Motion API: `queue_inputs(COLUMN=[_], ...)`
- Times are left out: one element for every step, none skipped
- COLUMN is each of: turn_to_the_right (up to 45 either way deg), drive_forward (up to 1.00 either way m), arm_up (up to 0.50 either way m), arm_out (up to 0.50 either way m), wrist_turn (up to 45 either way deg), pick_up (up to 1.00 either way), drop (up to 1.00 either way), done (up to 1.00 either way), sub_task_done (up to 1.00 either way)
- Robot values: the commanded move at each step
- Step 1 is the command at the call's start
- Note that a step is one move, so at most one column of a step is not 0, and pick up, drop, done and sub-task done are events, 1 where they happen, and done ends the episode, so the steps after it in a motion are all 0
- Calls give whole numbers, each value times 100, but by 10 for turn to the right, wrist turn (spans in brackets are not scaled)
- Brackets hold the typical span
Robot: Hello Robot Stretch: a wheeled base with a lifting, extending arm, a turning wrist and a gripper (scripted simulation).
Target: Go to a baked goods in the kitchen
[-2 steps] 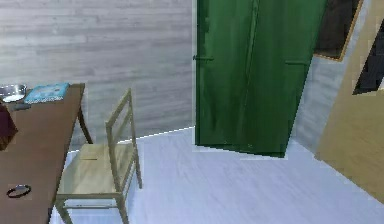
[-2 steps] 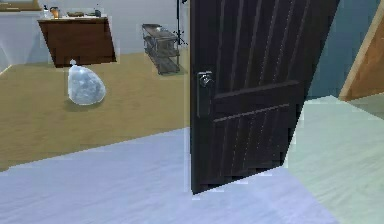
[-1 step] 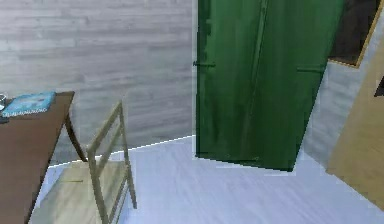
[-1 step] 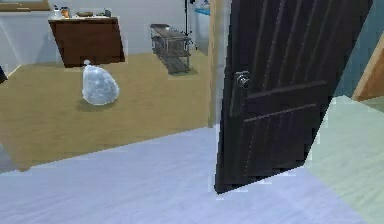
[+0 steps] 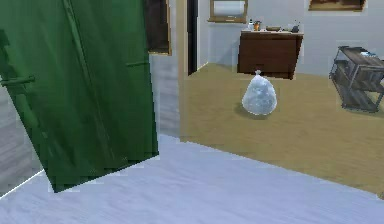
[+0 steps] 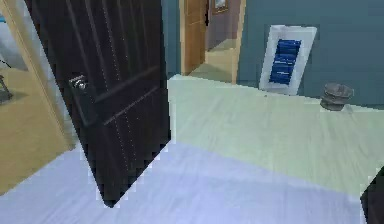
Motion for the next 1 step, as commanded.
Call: queue_inputs(turn_to_the_right=[360], drive_forward=[0], arm_up=[0], arm_out=[0], wrist_turn=[0], pick_up=[0], drop=[0], done=[0], sub_task_done=[0])
